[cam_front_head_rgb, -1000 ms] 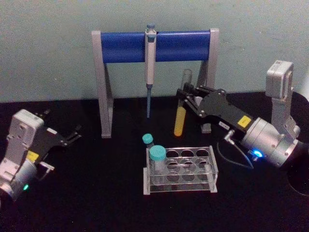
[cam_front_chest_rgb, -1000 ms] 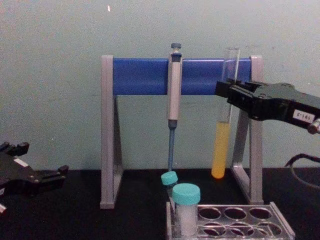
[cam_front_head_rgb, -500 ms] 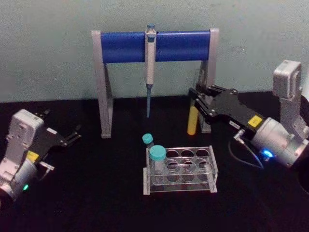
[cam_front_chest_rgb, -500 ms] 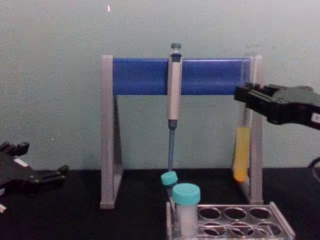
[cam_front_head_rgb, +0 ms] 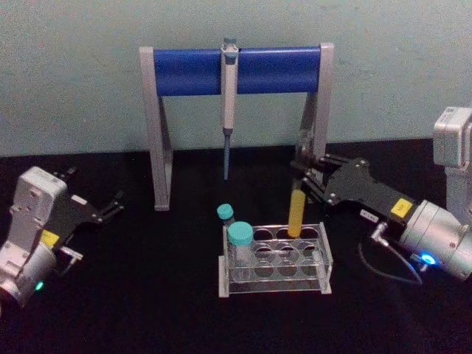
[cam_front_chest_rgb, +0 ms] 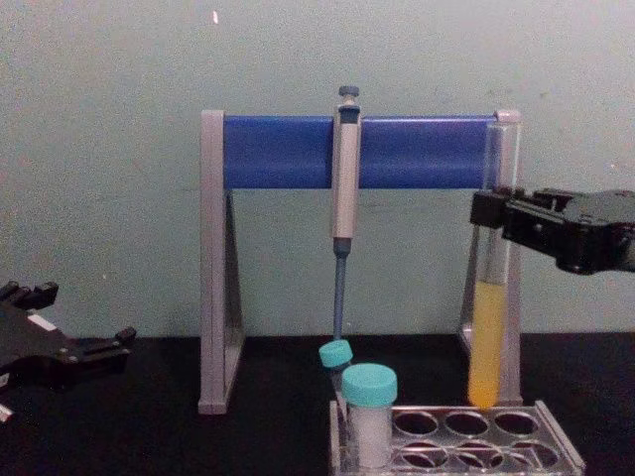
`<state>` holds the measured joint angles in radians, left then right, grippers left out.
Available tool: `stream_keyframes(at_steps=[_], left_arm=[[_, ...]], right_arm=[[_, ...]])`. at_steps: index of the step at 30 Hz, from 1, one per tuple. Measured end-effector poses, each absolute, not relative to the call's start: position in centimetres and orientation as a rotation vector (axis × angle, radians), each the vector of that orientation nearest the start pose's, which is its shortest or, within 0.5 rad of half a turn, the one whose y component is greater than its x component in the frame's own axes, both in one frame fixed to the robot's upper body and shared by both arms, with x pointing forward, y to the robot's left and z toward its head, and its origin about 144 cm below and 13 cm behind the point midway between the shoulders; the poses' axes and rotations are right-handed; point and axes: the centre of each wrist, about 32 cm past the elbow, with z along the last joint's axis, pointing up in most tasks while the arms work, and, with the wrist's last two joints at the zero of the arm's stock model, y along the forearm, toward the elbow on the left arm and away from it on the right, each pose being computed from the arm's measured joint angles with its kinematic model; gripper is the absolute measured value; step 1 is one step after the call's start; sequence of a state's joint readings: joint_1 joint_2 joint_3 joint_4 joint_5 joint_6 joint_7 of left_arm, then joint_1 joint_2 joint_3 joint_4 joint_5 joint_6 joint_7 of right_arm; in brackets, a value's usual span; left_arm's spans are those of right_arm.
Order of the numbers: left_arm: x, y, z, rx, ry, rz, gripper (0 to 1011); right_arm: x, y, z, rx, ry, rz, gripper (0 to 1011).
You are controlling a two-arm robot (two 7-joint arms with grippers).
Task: Pick up the test tube from the test tube rack, shake it, then place it back into the test tube rack.
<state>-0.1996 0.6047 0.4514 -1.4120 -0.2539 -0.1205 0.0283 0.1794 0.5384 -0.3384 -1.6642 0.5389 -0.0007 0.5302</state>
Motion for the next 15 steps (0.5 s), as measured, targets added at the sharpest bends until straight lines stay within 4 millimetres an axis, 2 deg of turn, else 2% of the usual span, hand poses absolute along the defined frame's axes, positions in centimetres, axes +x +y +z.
stream_keyframes(at_steps=[8,15], left_arm=[[48.9,31.0,114.0,0.304,-0.285,1.248,1001],[48.9,31.0,114.0,0.304,-0.285,1.248,1001]], right_arm=[[49.6,-25.7,120.7,0.106,-0.044,-0.626,228],[51.5,-24.9,120.2,0.143,-0.114,-0.669,228]])
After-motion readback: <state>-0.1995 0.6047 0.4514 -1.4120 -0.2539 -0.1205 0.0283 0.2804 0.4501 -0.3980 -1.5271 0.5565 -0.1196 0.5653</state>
